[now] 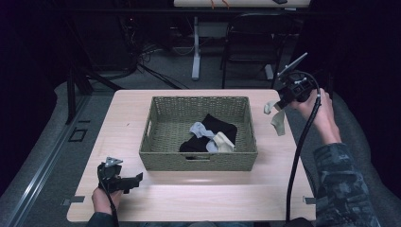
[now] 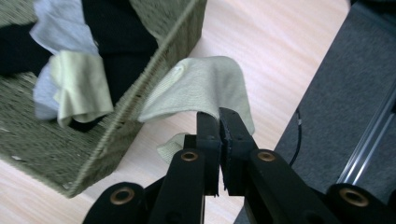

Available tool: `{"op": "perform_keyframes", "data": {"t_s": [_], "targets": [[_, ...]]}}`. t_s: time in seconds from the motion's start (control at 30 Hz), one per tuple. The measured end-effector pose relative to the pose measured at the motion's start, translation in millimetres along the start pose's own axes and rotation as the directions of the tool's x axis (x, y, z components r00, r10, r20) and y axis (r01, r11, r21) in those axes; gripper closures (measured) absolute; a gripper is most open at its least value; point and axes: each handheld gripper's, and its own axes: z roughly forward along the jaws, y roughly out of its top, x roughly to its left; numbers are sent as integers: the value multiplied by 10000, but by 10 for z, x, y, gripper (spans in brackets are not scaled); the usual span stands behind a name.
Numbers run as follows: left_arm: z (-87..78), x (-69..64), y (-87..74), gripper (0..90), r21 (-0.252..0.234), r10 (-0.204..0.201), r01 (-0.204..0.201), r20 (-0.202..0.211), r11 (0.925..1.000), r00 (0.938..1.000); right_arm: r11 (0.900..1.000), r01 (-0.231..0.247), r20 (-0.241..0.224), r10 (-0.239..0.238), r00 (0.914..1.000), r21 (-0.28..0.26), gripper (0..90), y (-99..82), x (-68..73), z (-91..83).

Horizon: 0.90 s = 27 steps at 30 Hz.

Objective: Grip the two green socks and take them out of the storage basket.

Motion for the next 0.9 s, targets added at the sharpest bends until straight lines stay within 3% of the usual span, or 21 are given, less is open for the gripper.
{"op": "perform_keyframes", "data": {"t_s": [0.33, 0.5, 0.9], "targets": [[5, -3, -2, 2, -44, 36, -36, -19, 10000, 10000, 9977, -313, -438, 340, 9985, 609, 878, -214, -80, 597], [3, -2, -2, 2, -41, 28, -28, -29, 10000, 10000, 9967, -551, -526, 583, 9969, 601, 877, -292, -52, 865], [5, -4, -4, 2, -75, 27, -27, -36, 10000, 10000, 9913, -807, -549, 867, 9947, 1041, 871, -385, -39, 1273]]}}
